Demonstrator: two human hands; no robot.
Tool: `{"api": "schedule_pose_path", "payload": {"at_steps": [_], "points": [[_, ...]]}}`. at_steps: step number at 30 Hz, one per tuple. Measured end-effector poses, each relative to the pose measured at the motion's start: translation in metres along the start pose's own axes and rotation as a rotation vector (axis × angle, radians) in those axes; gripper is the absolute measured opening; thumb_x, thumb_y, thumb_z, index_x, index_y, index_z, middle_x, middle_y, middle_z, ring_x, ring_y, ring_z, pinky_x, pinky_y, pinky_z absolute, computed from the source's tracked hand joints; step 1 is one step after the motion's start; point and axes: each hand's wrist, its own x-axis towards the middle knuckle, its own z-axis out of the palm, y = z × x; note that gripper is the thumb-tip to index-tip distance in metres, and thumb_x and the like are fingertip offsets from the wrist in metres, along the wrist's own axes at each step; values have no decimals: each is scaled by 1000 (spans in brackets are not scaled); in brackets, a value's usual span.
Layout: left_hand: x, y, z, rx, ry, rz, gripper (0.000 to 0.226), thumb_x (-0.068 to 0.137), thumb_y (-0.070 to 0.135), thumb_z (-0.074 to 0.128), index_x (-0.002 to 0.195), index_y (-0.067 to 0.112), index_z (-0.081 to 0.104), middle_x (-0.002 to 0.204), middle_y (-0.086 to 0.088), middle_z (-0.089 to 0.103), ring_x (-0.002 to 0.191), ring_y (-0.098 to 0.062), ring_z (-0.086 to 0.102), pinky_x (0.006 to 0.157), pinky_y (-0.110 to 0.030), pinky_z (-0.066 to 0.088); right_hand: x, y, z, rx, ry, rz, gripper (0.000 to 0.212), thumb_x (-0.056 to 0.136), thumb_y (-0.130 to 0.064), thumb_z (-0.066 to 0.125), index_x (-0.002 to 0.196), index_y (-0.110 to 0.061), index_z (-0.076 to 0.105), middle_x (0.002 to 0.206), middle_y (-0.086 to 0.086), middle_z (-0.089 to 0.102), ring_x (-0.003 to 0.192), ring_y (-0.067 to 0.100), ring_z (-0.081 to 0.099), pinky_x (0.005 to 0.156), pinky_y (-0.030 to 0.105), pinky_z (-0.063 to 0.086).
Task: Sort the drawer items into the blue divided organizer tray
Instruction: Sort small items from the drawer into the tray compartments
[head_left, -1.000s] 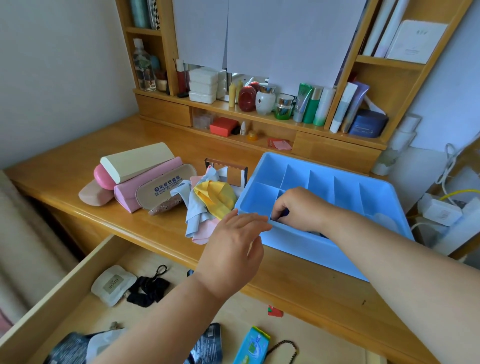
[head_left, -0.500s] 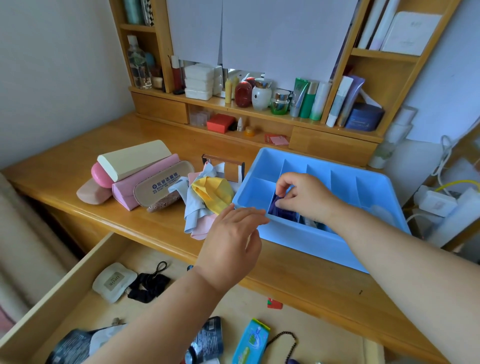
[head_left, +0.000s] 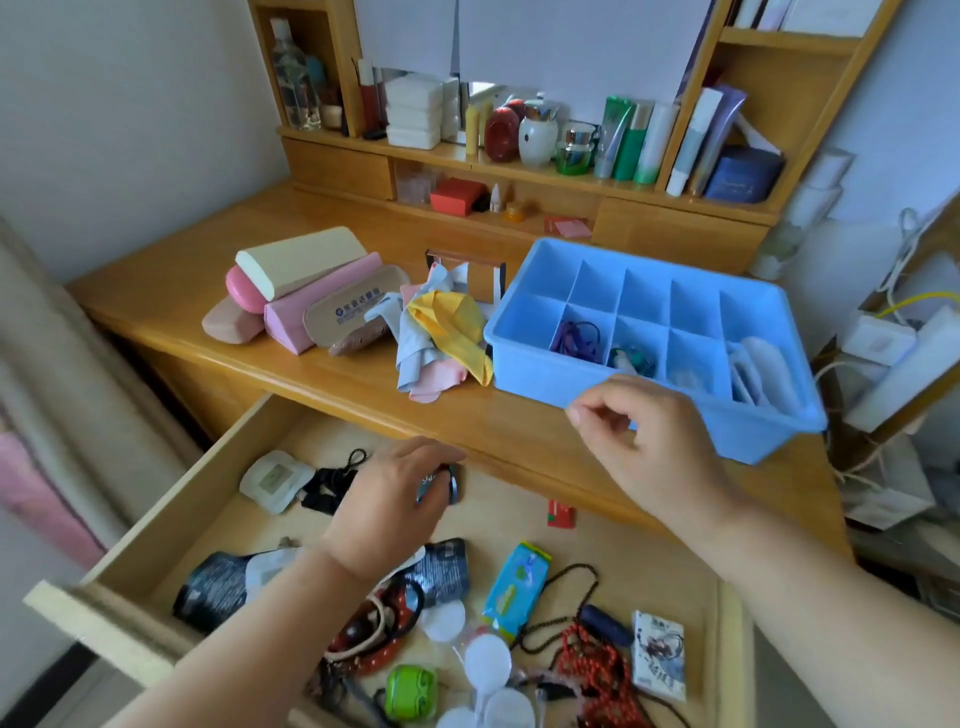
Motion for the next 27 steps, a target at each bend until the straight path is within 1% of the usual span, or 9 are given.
{"api": "schedule_pose_path", "payload": {"at_steps": [3,6,9,12,14,17,20,25,27], "points": [[-44,-32,3,-3,-106,-274,22,88,6,59,103,18,70,94,13,64,89,-7,62,73,-2,39,-59,7,37,22,-324,166,13,88,-24,60,84,-21,72,81,-13,66,76,4,61,68,25,51],[-75,-53,7,50,-159,-399,21,88,12,60,105,22,68,98,11,64,80,5,54,67,2,36,-108,21,74,-25,-543,310,23,91,-22,59,112,-26,68,115,-15,63,107,1,57,93,18,43],[-91,-60,16,97,-327,-414,29,83,29,66,112,27,64,113,10,59,94,-2,53,74,-3,37,-151,29,99,-116,-767,270,47,89,-41,55,135,-39,48,154,-9,28,137,11,31,110,20,22],[-98,-58,24,212,-647,-329,54,78,50,64,126,29,54,135,9,42,124,-14,42,101,-26,38,-179,33,105,-211,-875,164,55,85,-52,52,138,-49,37,159,-12,-2,142,9,12,113,29,11],[-97,-56,29,336,-706,-320,51,83,47,57,130,27,50,141,7,35,125,-19,40,103,-34,38,-185,35,100,-239,-841,184,53,86,-52,51,137,-50,37,158,-15,1,139,9,18,113,28,12],[-93,-49,29,426,-535,-375,32,93,25,47,125,20,51,131,0,40,114,-21,47,91,-35,46,-184,39,89,-306,-695,254,42,86,-47,55,127,-40,55,147,-13,35,123,13,45,101,24,30],[-90,-43,29,358,-376,-173,24,87,23,55,110,22,61,111,3,52,101,-21,53,82,-30,45,-184,44,80,-279,-564,401,33,86,-35,61,118,-27,62,122,-14,55,113,10,54,93,22,40],[-98,-25,38,435,-922,-176,50,77,47,64,121,26,52,120,6,56,109,-18,56,89,-31,47,-182,37,74,-137,-349,559,24,85,-18,66,109,-20,66,102,-20,55,105,6,56,78,9,35],[-100,-23,42,467,-935,-168,49,78,46,63,119,24,50,118,3,57,106,-19,57,85,-30,47,-174,28,73,-72,-303,587,20,85,-17,66,105,-21,67,94,-19,59,90,0,59,71,5,36]]}}
